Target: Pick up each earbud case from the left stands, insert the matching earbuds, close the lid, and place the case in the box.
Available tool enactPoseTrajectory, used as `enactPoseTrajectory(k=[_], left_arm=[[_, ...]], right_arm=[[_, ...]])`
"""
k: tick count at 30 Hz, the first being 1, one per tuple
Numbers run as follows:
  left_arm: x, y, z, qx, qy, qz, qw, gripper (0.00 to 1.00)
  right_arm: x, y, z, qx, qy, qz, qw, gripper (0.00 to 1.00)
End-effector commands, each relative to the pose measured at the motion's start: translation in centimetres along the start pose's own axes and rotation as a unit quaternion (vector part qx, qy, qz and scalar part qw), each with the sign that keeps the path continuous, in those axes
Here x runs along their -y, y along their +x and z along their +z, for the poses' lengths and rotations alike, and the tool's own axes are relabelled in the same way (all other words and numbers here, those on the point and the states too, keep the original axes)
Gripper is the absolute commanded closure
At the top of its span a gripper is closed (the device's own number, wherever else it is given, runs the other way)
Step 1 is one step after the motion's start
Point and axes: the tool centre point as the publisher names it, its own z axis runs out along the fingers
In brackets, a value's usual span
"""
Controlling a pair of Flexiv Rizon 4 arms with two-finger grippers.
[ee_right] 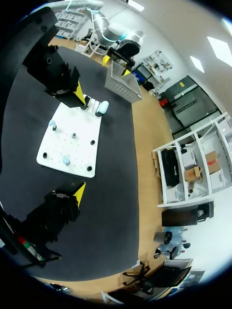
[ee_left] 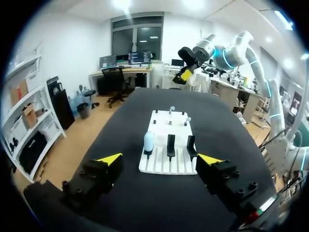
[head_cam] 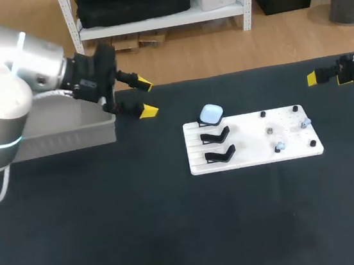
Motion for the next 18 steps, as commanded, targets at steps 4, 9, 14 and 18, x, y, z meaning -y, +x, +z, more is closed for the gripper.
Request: enactPoseTrajectory(k=[4,9,14,18], left_arm=[[-1.0,-0.1,3.4,0.001,0.046,0.006,0.999,0.0],[-0.7,0.3,5.4,0.0,0.048,0.01,0.999,0.0],[-0.9,0.7,7.1,0.006,0.051,0.01,0.999,0.0],[-1.3,1.0,8.3,0.021,0.056,0.006,0.998,0.0]], right_arm=[[-0.1,0.0,0.0,-0.001,0.002,0.0,1.0,0.0],[-0.1,0.0,0.0,-0.001,0.002,0.0,1.0,0.0],[-0.1,0.0,0.0,-0.001,0.002,0.0,1.0,0.0],[-0.1,0.0,0.0,-0.001,0.002,0.0,1.0,0.0]])
